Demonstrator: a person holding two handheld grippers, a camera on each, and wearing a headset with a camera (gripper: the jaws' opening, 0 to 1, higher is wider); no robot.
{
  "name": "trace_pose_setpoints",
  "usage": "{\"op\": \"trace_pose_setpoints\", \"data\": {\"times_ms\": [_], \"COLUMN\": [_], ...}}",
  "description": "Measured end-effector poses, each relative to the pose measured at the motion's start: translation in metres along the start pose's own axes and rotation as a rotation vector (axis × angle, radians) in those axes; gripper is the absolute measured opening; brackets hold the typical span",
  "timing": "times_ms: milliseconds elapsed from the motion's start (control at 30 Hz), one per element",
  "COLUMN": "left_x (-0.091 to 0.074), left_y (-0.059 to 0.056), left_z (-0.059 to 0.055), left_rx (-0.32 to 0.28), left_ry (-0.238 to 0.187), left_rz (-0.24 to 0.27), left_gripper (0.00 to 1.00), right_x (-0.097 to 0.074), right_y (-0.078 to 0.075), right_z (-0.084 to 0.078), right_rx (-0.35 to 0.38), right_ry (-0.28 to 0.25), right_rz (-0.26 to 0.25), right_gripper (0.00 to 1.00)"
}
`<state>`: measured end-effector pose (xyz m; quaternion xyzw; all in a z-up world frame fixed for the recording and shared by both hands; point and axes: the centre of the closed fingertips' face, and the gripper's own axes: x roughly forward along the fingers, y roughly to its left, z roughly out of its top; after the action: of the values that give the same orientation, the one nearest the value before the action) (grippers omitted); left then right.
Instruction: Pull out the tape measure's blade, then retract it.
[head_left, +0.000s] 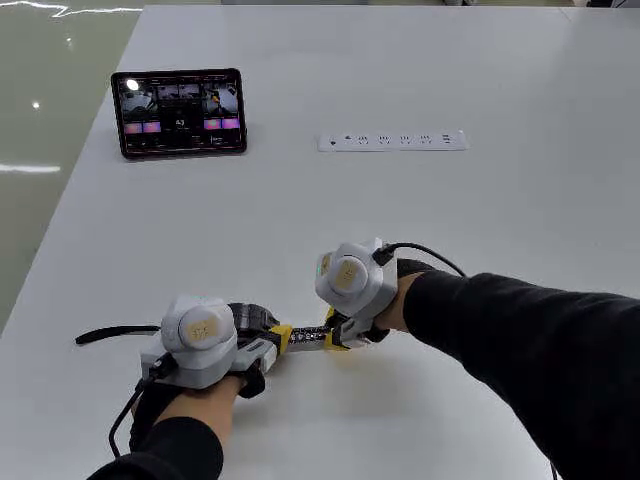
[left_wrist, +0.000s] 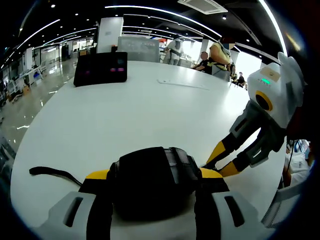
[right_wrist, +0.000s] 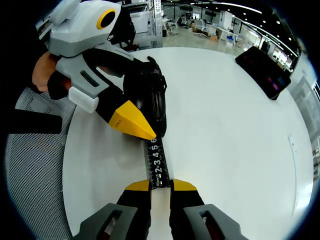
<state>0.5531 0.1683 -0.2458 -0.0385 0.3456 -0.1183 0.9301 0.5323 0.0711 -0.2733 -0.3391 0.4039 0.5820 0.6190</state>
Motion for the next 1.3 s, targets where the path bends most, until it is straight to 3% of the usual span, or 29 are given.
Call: {"op": "trace_pose_setpoints", "data": {"times_ms": [467, 1300], "left_x": [-0.002, -0.002], "left_y": [0.001, 0.002], "left_z": [-0.001, 0.000], "left_rx": [-0.002, -0.005], "left_ry": [0.008, 0.012], "left_rz": [-0.007, -0.009], "left_gripper": [0.62, 0.62], "right_x": [0.003, 0.007], "right_y": [0.002, 0.003], "right_z": [0.008, 0.021], "right_rx": [0.010, -0.011], "right_ry": [-0.035, -0.046], "right_rz": [0.000, -0.011], "right_gripper": [0.09, 0.09]}}
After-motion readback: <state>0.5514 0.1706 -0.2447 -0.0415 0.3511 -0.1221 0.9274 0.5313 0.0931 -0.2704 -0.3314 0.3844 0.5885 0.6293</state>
